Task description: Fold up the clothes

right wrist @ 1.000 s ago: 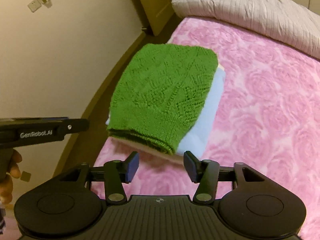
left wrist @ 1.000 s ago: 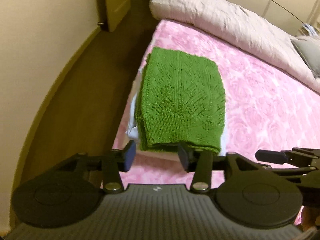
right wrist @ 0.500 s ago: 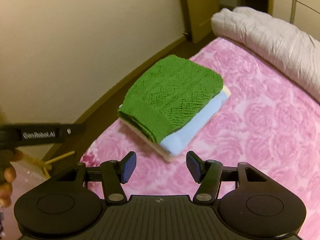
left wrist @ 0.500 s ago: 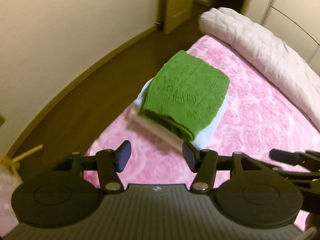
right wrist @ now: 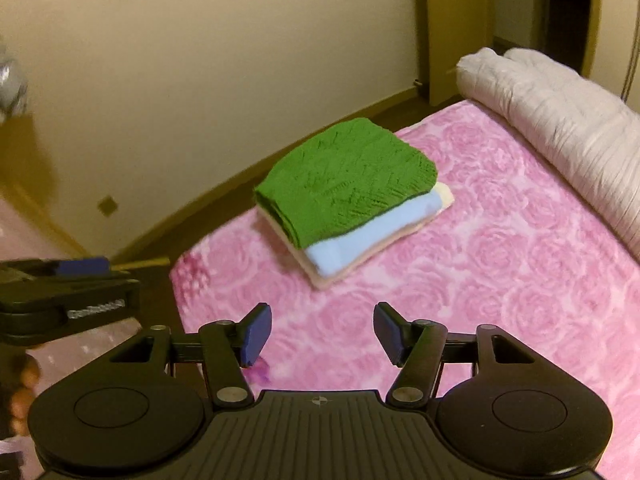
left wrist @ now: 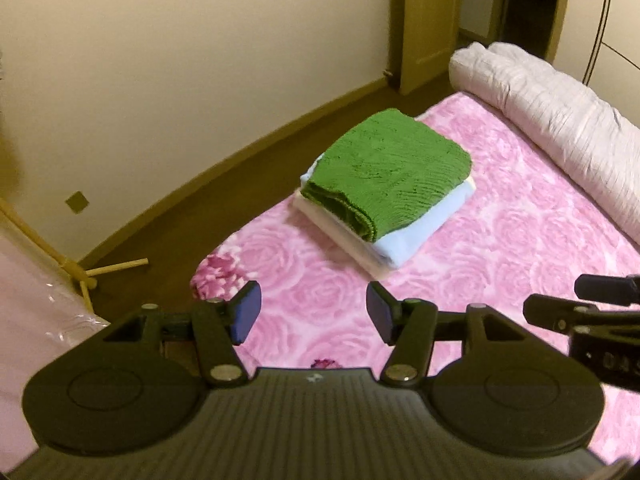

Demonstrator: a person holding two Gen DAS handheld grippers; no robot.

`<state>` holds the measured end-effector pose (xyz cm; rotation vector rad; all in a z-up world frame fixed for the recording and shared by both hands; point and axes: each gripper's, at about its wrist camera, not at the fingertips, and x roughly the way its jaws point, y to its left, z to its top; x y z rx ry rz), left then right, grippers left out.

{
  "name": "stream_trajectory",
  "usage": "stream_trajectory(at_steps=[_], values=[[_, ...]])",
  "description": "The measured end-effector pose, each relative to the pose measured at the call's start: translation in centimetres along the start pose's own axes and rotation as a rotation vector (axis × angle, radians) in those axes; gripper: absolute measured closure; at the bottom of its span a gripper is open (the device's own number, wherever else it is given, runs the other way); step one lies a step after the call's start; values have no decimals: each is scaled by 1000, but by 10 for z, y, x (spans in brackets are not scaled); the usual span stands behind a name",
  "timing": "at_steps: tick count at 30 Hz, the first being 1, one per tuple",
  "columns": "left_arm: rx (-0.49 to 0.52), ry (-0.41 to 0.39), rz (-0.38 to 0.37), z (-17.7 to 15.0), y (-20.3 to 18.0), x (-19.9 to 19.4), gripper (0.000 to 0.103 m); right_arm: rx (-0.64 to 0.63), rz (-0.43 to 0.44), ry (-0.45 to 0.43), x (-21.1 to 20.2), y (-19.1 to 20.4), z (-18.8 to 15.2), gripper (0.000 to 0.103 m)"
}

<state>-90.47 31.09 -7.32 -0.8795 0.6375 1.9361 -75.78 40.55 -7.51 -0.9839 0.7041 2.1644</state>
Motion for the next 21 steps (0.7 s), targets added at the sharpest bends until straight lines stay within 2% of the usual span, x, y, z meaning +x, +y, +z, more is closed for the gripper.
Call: stream_trajectory(at_steps=[5, 13, 21], values=[[-64, 14, -30, -15, -10, -16, 50, 8, -11, -6, -13, -16, -11, 43], [-88, 32, -39, -32, -38, -32, 52, 31, -40, -13, -35, -44, -22, 42], [-125, 53, -19, -37, -54, -36, 54, -34, -74, 9, -42, -56, -22, 43]])
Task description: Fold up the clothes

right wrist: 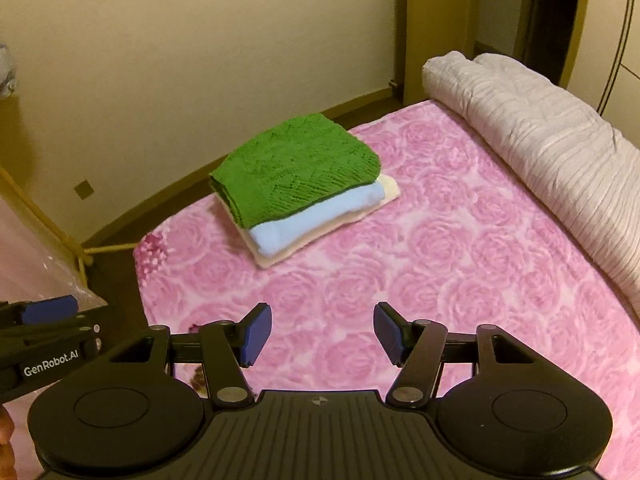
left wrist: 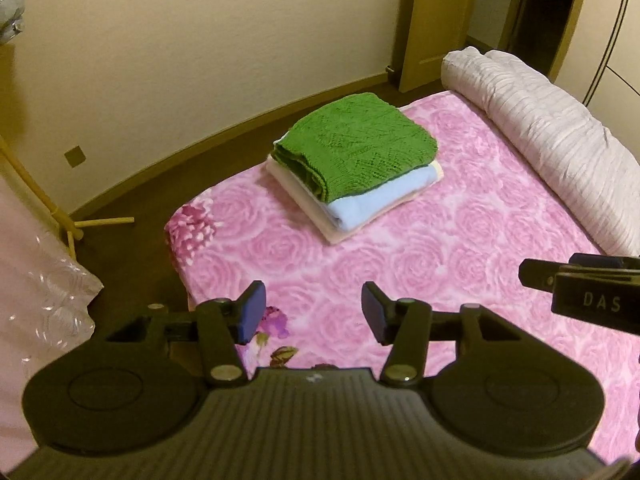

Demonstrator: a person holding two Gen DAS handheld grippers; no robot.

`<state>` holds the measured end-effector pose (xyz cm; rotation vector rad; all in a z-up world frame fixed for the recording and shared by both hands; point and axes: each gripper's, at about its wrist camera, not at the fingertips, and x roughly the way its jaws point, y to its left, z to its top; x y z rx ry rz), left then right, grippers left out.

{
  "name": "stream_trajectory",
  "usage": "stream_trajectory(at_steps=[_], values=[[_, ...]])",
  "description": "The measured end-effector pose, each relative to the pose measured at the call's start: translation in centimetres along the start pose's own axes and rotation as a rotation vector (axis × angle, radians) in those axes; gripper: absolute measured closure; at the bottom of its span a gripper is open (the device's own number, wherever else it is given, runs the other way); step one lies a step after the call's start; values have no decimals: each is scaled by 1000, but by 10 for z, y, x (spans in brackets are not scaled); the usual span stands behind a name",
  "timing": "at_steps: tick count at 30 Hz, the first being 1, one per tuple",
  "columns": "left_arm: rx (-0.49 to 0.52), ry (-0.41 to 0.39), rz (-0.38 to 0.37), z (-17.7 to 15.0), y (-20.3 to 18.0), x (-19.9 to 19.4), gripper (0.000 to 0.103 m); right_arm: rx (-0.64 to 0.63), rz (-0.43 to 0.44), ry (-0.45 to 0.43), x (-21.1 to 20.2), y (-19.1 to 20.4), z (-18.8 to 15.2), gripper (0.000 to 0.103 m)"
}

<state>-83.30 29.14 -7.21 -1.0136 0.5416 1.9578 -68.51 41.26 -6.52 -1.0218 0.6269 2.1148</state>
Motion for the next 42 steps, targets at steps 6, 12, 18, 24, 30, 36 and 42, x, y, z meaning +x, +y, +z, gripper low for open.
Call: stream_trajectory(at_steps=[6, 12, 18, 24, 30, 36, 42], values=[[-5, 8, 20, 0, -7, -1, 54, -32, 16, 9, 3, -4, 1, 43], [4, 37, 23, 2, -12, 7, 54, -46, 30, 27, 12, -8, 4, 42], [3, 54, 21, 12, -13, 21, 54, -55, 31, 52, 27, -9, 11, 43], [-2, 63, 11, 25, -14, 36, 54, -50, 30, 75, 42, -15, 22, 42], [16, 89, -1, 35, -18, 52, 54, -35, 26, 89, 54, -23, 31, 43], [24, 102, -11, 41, -17, 62, 54, -18, 23, 102, 62, -25, 37, 42], [23, 107, -18, 47, -14, 68, 54, -10, 22, 118, 71, -24, 41, 43]])
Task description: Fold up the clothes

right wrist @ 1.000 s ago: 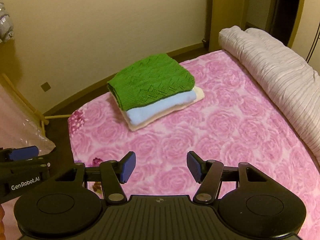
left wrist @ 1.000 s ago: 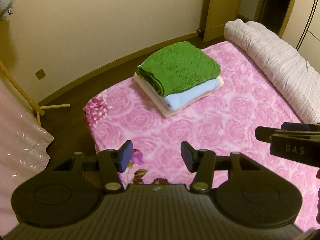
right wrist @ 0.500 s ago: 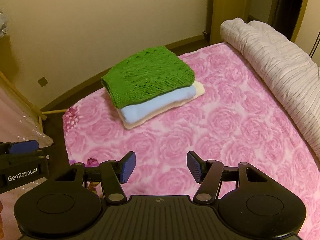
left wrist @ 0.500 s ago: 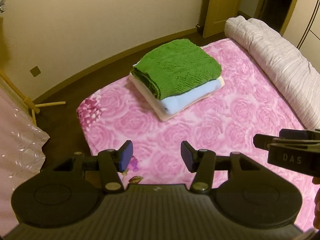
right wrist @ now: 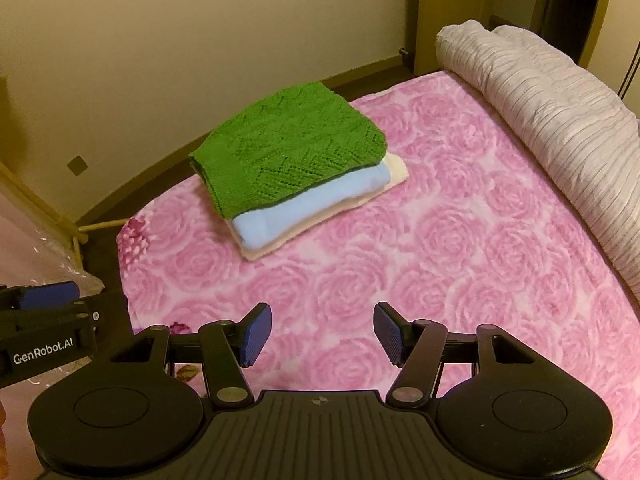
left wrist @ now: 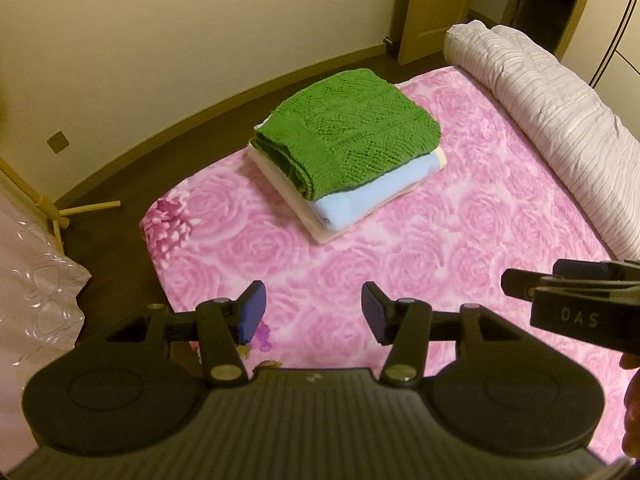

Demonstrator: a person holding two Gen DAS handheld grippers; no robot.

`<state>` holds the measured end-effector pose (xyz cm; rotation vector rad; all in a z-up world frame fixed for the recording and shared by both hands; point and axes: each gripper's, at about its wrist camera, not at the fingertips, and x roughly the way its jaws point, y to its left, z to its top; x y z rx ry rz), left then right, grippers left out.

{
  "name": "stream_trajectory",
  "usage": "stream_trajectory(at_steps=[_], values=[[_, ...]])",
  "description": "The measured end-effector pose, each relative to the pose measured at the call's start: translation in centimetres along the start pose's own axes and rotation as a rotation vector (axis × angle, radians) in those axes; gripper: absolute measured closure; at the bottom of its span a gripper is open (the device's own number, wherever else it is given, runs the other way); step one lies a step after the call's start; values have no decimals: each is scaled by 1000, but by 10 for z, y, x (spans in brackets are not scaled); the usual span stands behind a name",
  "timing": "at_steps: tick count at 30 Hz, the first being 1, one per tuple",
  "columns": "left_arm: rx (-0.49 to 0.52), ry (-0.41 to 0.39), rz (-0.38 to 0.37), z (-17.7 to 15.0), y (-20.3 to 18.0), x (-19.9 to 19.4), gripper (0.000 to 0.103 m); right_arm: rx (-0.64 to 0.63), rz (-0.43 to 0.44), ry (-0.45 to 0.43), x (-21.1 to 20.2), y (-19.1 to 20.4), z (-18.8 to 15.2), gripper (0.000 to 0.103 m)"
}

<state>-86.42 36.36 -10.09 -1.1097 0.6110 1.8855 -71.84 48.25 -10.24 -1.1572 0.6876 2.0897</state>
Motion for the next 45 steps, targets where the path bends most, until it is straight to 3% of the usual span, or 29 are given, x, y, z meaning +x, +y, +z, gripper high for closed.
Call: stream_trajectory(at_steps=[45], values=[[-8, 27, -11, 31, 20, 40, 54, 64, 36, 52, 48, 8, 38, 42]])
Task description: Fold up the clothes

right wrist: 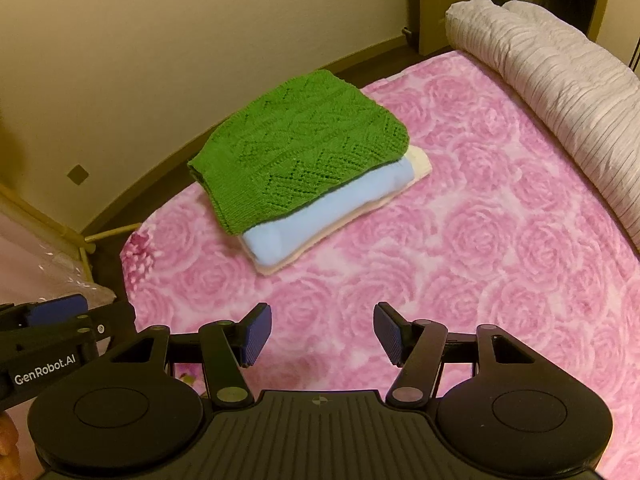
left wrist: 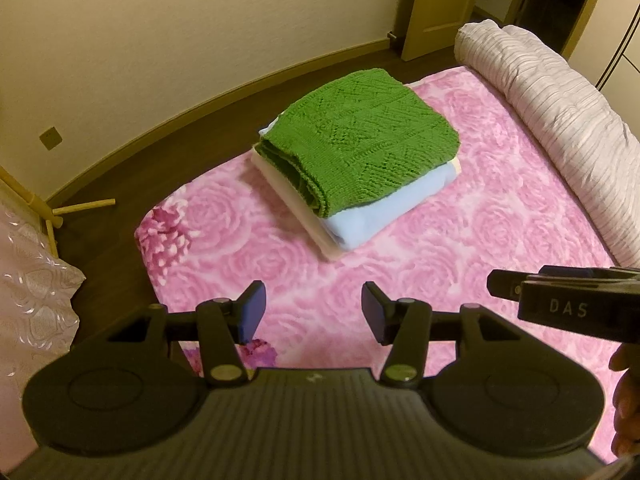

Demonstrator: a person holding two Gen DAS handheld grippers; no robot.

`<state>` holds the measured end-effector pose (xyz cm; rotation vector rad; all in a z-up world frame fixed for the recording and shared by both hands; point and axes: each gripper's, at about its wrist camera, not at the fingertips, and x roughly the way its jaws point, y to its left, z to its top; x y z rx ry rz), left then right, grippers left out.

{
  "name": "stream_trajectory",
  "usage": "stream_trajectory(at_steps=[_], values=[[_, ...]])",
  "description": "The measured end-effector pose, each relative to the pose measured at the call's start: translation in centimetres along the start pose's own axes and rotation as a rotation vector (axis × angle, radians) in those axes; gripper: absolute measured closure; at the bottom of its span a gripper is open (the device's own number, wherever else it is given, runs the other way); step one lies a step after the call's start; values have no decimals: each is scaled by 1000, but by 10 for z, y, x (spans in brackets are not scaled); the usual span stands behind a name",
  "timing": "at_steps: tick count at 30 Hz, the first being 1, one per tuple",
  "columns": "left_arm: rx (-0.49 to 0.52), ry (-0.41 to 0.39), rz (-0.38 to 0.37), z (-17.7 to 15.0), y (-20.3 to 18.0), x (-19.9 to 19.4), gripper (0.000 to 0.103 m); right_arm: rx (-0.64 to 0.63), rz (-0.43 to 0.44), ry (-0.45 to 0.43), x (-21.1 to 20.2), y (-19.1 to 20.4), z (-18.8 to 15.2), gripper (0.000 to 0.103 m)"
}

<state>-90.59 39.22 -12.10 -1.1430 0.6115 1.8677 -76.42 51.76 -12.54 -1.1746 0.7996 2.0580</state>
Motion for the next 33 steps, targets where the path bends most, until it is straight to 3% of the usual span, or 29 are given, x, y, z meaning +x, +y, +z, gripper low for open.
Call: stream_trajectory(at_steps=[25, 33], values=[[18, 6, 8, 22, -5, 32, 54, 17, -7, 24, 29, -9, 25, 42], [53, -42, 41, 27, -12, 32, 54, 19, -2, 26, 32, -12, 30, 42]])
